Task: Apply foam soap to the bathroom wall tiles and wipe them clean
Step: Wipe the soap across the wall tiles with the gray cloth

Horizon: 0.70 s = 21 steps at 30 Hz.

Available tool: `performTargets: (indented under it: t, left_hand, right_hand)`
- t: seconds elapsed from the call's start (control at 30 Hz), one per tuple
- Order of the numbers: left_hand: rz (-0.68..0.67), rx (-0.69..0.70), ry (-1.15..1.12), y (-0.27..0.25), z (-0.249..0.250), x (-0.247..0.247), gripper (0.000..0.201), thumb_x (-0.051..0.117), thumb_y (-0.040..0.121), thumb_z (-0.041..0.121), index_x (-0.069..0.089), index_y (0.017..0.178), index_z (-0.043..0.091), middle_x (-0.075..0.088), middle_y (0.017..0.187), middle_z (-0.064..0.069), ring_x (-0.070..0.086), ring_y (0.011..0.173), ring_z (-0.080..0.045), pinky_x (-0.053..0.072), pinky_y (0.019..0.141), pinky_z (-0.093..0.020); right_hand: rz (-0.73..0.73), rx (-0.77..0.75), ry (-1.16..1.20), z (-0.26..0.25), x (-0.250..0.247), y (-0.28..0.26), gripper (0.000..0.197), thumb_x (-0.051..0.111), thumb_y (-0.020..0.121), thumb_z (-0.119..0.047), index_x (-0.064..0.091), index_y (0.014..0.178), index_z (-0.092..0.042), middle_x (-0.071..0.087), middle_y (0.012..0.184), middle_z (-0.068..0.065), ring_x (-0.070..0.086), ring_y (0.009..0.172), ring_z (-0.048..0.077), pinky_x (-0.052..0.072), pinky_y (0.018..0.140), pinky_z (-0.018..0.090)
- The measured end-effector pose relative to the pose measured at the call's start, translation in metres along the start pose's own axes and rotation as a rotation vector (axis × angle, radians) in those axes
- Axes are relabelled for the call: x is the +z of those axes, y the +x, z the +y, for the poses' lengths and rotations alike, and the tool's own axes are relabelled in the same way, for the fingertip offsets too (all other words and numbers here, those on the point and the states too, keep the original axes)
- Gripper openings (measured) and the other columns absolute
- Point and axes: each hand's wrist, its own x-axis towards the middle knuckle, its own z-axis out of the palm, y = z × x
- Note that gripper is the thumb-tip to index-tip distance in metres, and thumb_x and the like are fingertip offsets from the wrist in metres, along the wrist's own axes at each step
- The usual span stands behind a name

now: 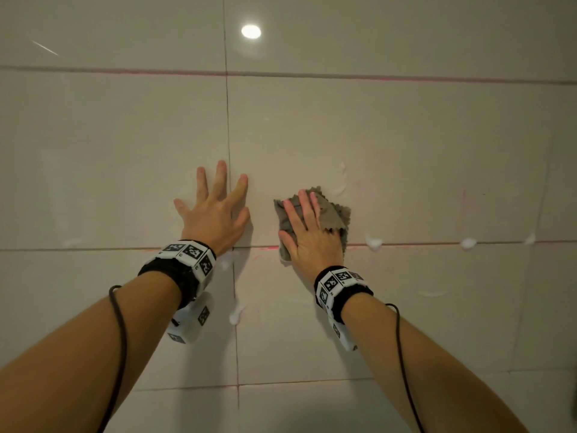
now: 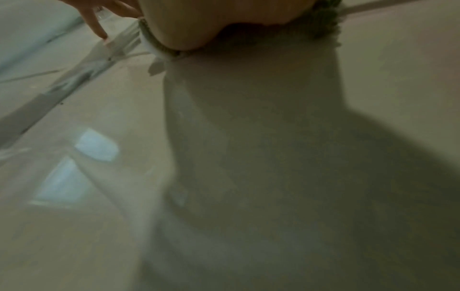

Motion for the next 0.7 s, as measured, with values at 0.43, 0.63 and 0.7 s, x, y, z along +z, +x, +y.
performTargets:
  t: [0.43, 0.63, 0.7]
  left_hand:
    - [0.063, -0.082, 0.01, 0.002, 0.117, 0.025, 0.063, 0.041, 0.101, 0.048, 0.011, 0.157, 0.046, -0.017, 0.165, -0.019, -0.013, 0.152, -0.043, 0.022, 0.11, -0.075]
    - [0.045, -0.07, 0.026, -0.001, 0.197, 0.045, 0.061, 0.042, 0.102, 0.043, 0.015, 0.157, 0.044, -0.013, 0.167, -0.015, -0.01, 0.152, -0.046, 0.024, 0.11, -0.075]
    - [0.035, -0.077, 0.024, -0.004, 0.215, 0.048, 0.06, 0.042, 0.102, 0.041, 0.017, 0.157, 0.044, -0.009, 0.167, -0.015, -0.007, 0.151, -0.047, 0.025, 0.109, -0.075]
  right_hand:
    - [0.039, -0.043, 0.014, 0.131, -0.027, -0.031, 0.063, 0.036, 0.1, -0.051, 0.024, 0.155, -0.022, 0.014, 0.165, 0.005, 0.008, 0.152, 0.021, 0.037, 0.112, 0.046]
    - [0.047, -0.037, -0.004, 0.201, -0.049, -0.049, 0.064, 0.042, 0.099, -0.049, 0.027, 0.155, -0.021, 0.017, 0.164, 0.006, 0.014, 0.151, 0.022, 0.046, 0.102, 0.046]
    - [0.036, -0.018, -0.014, 0.228, -0.056, -0.056, 0.066, 0.04, 0.099, -0.05, 0.023, 0.155, -0.021, 0.015, 0.164, 0.007, 0.012, 0.151, 0.024, 0.041, 0.106, 0.049]
